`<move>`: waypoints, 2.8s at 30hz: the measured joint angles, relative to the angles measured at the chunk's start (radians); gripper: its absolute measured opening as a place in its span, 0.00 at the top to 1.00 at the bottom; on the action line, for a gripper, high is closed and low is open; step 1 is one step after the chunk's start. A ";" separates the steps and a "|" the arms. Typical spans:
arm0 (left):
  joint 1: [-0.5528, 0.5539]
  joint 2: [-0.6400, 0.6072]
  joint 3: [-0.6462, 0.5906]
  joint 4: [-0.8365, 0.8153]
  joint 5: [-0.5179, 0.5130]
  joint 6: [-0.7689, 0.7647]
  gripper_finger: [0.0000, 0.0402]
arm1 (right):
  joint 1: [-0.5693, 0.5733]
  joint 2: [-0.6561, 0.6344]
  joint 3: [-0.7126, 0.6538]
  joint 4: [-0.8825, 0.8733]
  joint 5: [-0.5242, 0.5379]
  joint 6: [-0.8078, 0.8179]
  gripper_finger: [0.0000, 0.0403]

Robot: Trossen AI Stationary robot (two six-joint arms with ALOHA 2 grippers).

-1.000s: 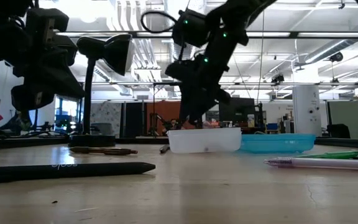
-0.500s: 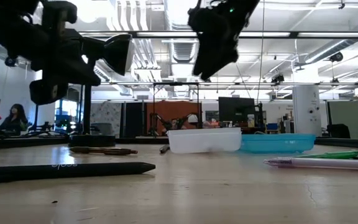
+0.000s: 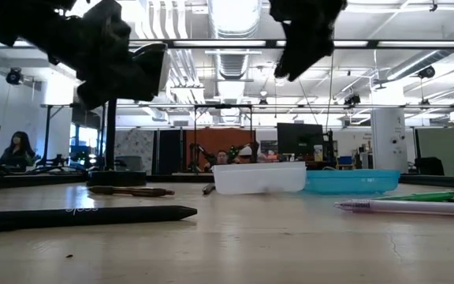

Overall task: Pick & place school supplies into a supply box
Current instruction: Put the brown pen into the blue supply box

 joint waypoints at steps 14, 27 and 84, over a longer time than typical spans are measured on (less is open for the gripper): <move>-0.004 0.279 0.104 -0.182 0.276 0.123 0.72 | 0.013 -0.003 -0.063 -0.171 0.000 0.008 0.37; 0.002 0.330 0.135 -0.211 0.332 0.480 0.72 | 0.012 -0.004 -0.072 -0.176 -0.023 -0.005 0.38; 0.269 0.396 0.238 0.197 0.516 -0.114 0.98 | 0.011 -0.214 -0.210 -0.038 0.449 0.698 0.44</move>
